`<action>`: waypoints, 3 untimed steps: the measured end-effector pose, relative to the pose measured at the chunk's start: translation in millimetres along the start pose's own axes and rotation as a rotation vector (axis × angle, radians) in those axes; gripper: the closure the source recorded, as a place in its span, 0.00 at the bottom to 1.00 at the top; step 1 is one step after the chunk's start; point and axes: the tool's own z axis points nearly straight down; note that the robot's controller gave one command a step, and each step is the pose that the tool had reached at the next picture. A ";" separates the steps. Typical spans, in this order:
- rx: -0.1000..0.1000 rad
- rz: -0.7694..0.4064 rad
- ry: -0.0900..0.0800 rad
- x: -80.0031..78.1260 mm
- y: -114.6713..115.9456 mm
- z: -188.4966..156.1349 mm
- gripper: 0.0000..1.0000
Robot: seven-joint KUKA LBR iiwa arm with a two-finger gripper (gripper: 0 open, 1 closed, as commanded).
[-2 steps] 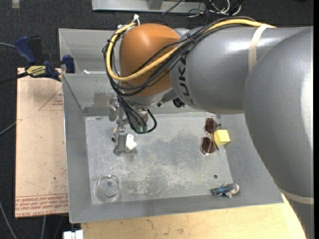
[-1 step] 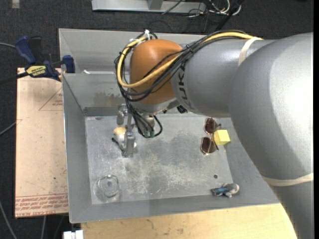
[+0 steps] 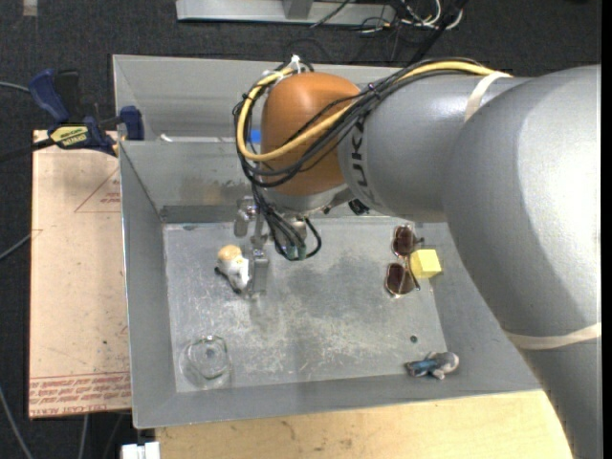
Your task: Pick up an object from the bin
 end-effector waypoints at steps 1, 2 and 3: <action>0.000 0.003 -0.001 9.1 -3.4 -10.0 0.00; 0.000 0.095 0.000 14.8 -3.6 42.2 0.00; -0.001 0.077 -0.001 25.3 2.7 40.8 1.00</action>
Offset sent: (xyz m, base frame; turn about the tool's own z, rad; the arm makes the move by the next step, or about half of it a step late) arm -0.0153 -0.0041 -0.0412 0.0963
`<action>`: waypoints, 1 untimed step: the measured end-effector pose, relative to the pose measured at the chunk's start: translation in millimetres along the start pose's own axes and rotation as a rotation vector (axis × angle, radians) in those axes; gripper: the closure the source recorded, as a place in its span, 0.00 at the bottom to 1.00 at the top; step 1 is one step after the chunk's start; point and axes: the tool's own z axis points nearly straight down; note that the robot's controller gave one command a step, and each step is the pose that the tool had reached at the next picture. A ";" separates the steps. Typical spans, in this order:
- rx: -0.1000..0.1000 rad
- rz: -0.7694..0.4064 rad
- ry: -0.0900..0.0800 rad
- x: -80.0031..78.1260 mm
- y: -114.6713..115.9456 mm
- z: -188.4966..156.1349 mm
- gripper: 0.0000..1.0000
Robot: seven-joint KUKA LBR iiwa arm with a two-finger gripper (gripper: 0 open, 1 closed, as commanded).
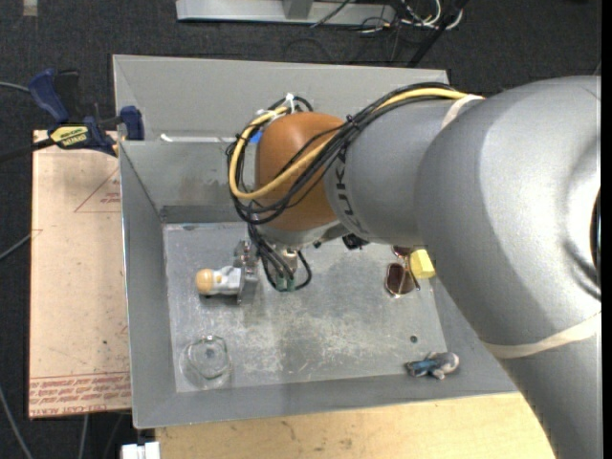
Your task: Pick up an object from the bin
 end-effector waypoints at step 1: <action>0.000 0.000 0.000 0.0 0.0 0.0 1.00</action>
Offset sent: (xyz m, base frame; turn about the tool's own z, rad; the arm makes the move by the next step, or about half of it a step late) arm 0.0001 0.0000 0.0480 0.0000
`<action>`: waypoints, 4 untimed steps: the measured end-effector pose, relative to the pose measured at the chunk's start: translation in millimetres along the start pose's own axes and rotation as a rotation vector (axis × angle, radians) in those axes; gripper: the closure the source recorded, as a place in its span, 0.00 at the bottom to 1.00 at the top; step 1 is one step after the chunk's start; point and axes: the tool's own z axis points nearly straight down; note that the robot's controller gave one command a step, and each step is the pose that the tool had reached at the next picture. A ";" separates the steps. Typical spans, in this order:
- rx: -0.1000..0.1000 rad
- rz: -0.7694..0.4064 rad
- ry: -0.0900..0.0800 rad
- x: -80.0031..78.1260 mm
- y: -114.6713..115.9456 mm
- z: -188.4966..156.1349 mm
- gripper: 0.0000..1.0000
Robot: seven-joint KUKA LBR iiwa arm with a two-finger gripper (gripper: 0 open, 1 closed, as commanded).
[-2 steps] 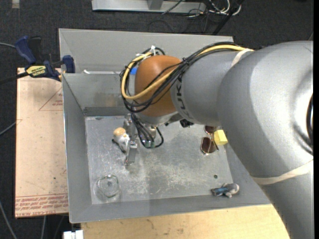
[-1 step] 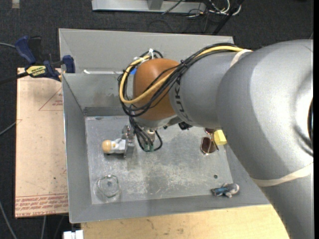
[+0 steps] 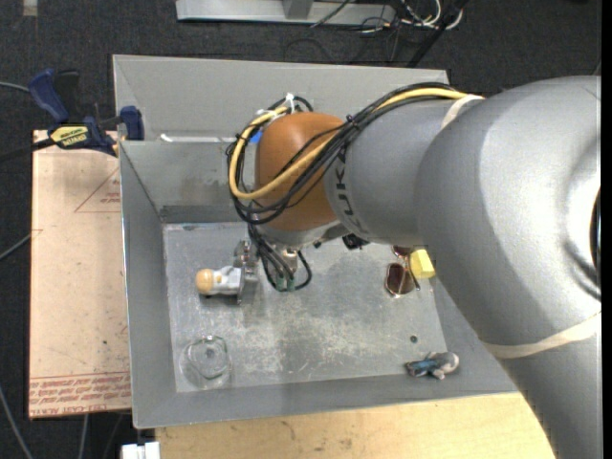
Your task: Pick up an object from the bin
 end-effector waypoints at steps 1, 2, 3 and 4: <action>0.002 0.000 0.004 1.3 -0.4 -3.8 1.00; 0.002 0.000 0.006 1.8 -0.7 -19.2 1.00; 0.000 0.000 0.000 0.3 -0.1 -31.5 1.00; 0.000 0.000 -0.001 0.1 0.1 -39.9 1.00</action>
Offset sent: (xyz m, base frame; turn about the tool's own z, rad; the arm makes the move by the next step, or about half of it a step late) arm -0.0001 0.0000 0.0097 0.0000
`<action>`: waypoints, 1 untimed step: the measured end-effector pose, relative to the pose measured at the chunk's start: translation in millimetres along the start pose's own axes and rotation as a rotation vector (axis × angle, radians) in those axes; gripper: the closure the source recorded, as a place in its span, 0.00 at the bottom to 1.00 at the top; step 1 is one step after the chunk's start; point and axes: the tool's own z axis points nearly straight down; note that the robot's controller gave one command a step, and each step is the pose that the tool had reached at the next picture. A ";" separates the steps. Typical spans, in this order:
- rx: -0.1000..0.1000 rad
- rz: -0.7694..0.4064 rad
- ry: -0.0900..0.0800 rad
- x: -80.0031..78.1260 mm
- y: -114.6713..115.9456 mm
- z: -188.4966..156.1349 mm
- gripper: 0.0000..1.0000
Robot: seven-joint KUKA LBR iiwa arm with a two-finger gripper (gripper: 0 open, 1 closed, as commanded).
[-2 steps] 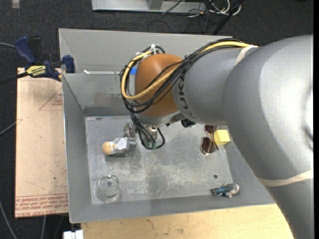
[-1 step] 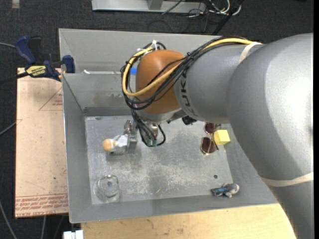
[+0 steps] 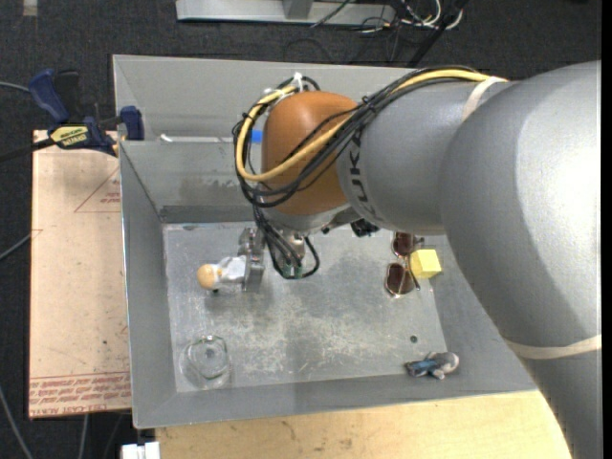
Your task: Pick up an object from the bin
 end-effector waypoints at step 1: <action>0.002 0.000 0.007 1.5 -0.5 -10.8 1.00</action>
Offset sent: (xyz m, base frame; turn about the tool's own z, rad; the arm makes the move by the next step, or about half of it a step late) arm -0.0001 -0.0001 0.0623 0.0000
